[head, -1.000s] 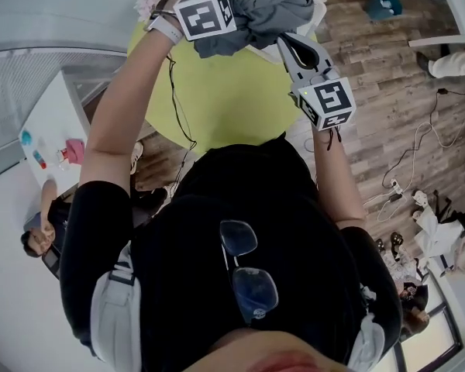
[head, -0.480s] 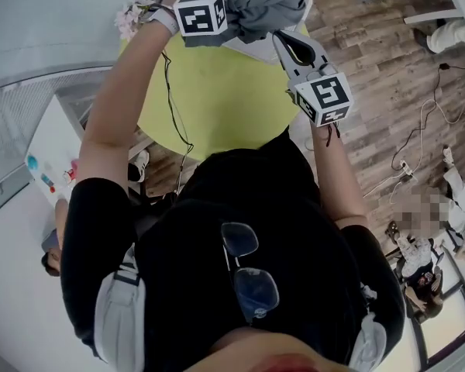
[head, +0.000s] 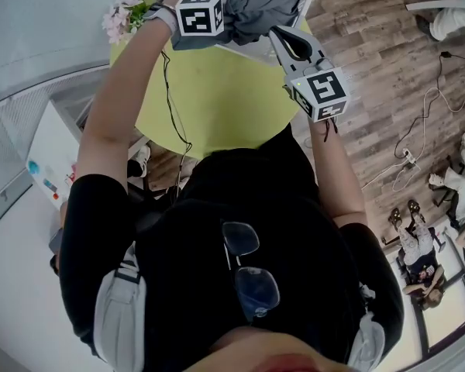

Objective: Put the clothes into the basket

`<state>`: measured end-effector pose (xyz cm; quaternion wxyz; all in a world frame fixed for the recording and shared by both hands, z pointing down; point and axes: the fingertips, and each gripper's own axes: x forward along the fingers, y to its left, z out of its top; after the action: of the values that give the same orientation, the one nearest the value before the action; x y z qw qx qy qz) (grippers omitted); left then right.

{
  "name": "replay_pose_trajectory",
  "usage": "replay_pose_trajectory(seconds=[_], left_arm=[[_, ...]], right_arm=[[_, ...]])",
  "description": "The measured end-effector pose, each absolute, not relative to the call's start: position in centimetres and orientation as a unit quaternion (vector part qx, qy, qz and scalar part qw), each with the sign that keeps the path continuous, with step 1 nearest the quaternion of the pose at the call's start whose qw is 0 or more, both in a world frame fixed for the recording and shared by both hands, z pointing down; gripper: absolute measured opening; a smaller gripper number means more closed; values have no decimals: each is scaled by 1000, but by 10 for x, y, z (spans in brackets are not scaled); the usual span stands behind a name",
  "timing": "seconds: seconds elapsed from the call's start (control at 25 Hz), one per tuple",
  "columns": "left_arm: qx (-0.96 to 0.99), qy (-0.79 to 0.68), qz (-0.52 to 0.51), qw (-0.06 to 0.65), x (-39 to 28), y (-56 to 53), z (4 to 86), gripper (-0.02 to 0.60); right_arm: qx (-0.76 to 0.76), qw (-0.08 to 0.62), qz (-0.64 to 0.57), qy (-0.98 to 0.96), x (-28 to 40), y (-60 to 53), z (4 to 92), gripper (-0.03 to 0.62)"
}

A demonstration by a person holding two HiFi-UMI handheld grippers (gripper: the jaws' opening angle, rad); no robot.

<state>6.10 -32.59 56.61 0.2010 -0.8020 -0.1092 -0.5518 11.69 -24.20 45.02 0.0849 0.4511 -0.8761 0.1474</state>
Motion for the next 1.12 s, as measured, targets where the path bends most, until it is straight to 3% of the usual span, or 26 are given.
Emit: replay_pose_trajectory(seconds=[1.12], left_arm=[[-778,-201,-576,149,63,-306,675,325]], right_arm=[[456,88,177,-868,119,-269,494,28]])
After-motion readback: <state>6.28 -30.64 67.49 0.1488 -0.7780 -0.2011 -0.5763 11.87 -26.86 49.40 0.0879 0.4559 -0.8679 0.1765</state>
